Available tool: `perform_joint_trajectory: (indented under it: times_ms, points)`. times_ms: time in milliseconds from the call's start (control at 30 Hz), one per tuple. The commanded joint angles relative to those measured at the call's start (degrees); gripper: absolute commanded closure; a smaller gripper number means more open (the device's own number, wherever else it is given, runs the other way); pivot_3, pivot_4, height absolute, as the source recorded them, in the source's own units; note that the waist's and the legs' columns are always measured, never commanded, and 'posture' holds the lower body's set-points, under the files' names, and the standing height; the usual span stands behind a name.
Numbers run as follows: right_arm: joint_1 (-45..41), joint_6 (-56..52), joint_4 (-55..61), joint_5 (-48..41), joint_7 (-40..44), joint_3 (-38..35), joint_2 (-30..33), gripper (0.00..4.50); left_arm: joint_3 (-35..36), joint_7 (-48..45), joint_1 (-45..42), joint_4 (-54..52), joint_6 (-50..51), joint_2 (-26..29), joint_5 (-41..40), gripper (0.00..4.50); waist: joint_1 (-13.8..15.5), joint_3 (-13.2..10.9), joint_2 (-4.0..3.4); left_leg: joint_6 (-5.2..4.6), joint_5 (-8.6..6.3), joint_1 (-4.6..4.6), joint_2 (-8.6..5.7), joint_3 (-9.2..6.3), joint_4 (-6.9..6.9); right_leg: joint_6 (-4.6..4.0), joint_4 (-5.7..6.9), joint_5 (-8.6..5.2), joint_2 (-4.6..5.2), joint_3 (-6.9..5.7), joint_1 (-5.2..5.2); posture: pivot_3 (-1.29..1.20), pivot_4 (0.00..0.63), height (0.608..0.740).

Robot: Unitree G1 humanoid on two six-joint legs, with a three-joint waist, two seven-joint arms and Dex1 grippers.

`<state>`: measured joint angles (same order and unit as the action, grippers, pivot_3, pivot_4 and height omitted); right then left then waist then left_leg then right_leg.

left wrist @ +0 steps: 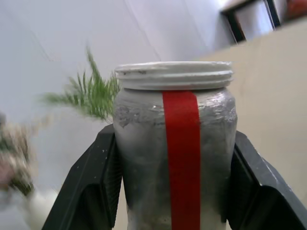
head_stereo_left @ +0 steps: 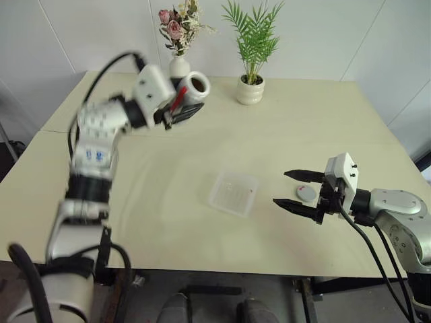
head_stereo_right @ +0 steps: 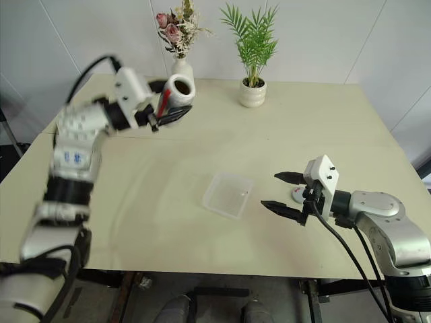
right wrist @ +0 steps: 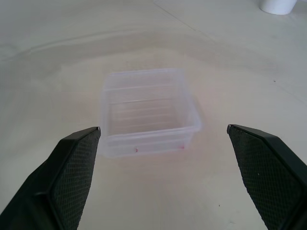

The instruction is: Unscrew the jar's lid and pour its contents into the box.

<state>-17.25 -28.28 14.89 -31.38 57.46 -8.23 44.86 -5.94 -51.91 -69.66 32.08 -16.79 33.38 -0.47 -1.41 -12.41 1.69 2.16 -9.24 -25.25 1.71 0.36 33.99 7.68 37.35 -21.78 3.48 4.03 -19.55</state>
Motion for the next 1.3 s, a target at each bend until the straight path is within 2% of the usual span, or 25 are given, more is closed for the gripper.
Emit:
perform_joint_trajectory:
  times_ms: [33,200,367,500,633,867,1000,1167,1300]
  points:
    - [-1.3,1.7,-0.7,0.6,0.7,-0.1,0.3,0.04,-7.8,-3.5,-8.1,7.6,-14.4,0.4,9.7,2.10,0.0,0.0,-0.03,-0.03,-0.05,0.02,0.00,0.06,-0.03,0.01,-0.08,0.00,0.02,0.05,0.01,0.00,0.150,0.740]
    - [-2.3,2.7,-1.9,1.0,0.3,0.6,-0.7,0.04,-21.4,-6.3,-18.9,13.6,-30.0,-1.7,25.0,2.10,-0.2,0.0,-0.01,0.04,-0.07,-0.21,0.05,0.20,-0.27,0.02,-0.26,-0.03,-0.05,0.18,-0.32,0.00,0.150,0.740]
    - [-3.2,3.2,-2.8,1.2,0.1,0.8,-1.6,0.04,-31.8,-5.3,-21.8,15.1,-42.1,-5.9,35.7,2.10,-0.2,0.0,-0.02,0.14,-0.05,-0.36,0.05,0.45,-0.25,0.11,-0.29,-0.12,-0.06,0.50,-0.54,0.00,0.150,0.740]
    - [-4.2,4.3,-3.9,1.8,-0.2,1.0,-2.3,0.04,-36.8,-7.9,-21.5,11.2,-47.5,-8.3,38.3,2.10,-0.2,0.0,-0.01,0.12,-0.07,-0.41,0.06,0.72,-0.19,0.14,-0.15,-0.14,-0.06,0.84,-0.75,0.00,0.150,0.740]
    - [-4.5,5.0,-3.7,2.3,-1.2,1.2,-3.7,0.04,-40.8,-10.2,-24.9,12.0,-45.4,-9.2,45.3,2.10,-0.2,0.0,-0.01,0.09,-0.07,-0.75,0.07,0.77,0.11,0.15,0.20,-0.15,-0.09,0.94,-1.14,0.00,0.150,0.740]
    - [-4.1,4.8,-2.8,2.8,-1.8,0.7,-4.2,0.04,-42.5,-3.4,-26.4,13.9,-44.9,-10.7,52.6,2.10,-0.2,0.0,0.00,-0.11,-0.14,-0.81,0.06,0.73,0.25,0.18,0.35,-0.14,-0.09,0.98,-1.16,0.00,0.150,0.740]
    - [-3.6,4.4,-2.3,2.4,-1.5,0.2,-3.7,0.04,-42.2,-1.2,-25.9,16.0,-44.3,-12.3,52.4,2.10,-0.2,0.0,-0.01,-0.13,-0.13,-0.84,0.06,0.68,0.28,0.18,0.45,-0.14,-0.10,0.96,-1.21,0.00,0.150,0.740]
    - [-3.4,3.7,-1.9,2.0,-0.9,0.1,-3.2,0.04,-40.4,-3.1,-24.7,19.0,-42.6,-13.4,48.1,2.10,-0.3,0.0,-0.01,-0.12,-0.12,-0.82,0.06,0.69,0.30,0.18,0.53,-0.13,-0.10,0.96,-1.22,0.00,0.150,0.740]
    - [-3.2,3.1,-1.8,2.0,0.4,0.5,-2.1,0.04,-38.1,0.0,-25.6,23.4,-40.0,-13.7,46.4,2.10,-0.2,0.0,-0.01,-0.15,-0.09,-0.83,0.06,0.65,0.35,0.18,0.66,-0.13,-0.11,0.95,-1.26,0.00,0.150,0.740]
